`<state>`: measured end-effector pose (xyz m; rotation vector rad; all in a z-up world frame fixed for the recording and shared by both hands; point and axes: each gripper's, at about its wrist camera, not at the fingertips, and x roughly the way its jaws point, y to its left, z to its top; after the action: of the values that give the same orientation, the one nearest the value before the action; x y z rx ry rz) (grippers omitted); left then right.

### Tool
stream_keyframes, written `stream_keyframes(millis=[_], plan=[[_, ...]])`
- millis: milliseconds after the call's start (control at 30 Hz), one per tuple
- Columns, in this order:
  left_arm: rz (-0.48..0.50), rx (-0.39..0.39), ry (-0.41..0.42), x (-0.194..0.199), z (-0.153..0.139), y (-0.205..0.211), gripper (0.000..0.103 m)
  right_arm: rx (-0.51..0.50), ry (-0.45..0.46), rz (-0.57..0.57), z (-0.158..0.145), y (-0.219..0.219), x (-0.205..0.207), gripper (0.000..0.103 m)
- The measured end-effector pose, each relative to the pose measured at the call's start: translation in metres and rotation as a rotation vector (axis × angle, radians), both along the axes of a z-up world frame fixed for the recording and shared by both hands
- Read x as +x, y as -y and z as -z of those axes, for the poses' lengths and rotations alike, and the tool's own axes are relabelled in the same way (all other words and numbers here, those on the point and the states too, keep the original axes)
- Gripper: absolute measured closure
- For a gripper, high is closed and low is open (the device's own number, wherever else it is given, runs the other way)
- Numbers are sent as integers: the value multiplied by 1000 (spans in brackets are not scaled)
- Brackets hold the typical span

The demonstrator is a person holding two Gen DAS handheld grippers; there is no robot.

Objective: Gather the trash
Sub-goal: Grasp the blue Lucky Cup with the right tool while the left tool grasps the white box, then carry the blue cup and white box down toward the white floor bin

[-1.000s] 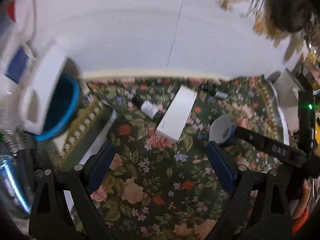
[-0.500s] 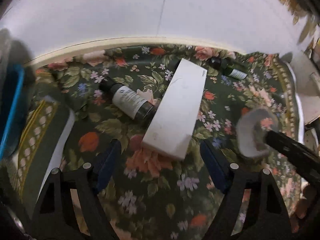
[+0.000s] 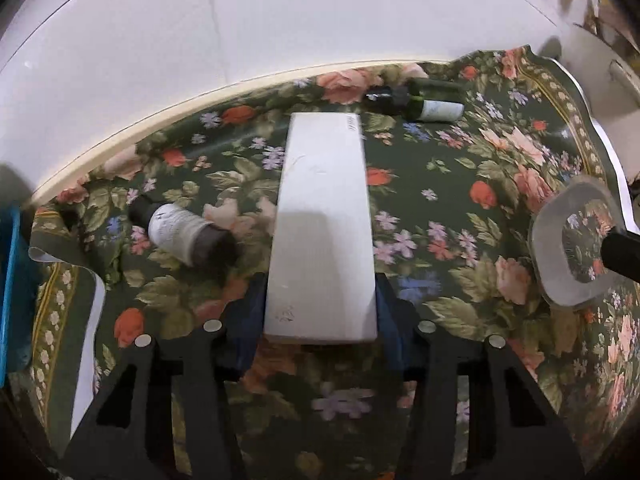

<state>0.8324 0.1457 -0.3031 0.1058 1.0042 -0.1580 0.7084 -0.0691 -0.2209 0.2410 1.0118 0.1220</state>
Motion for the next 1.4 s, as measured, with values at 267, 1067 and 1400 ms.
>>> stream_keyframes(millis=[267,1067,1400], plan=[[-27,-61,-34,-19,-18,22,53,24,25,-2,-15,21,-22,61],[-241,-111,282,-256,-182,100,53,36,259,-160,-112,130,-178,61],[-238,-115,331,-343,-198,85,53,66,366,-178,-147,113,-252,61]])
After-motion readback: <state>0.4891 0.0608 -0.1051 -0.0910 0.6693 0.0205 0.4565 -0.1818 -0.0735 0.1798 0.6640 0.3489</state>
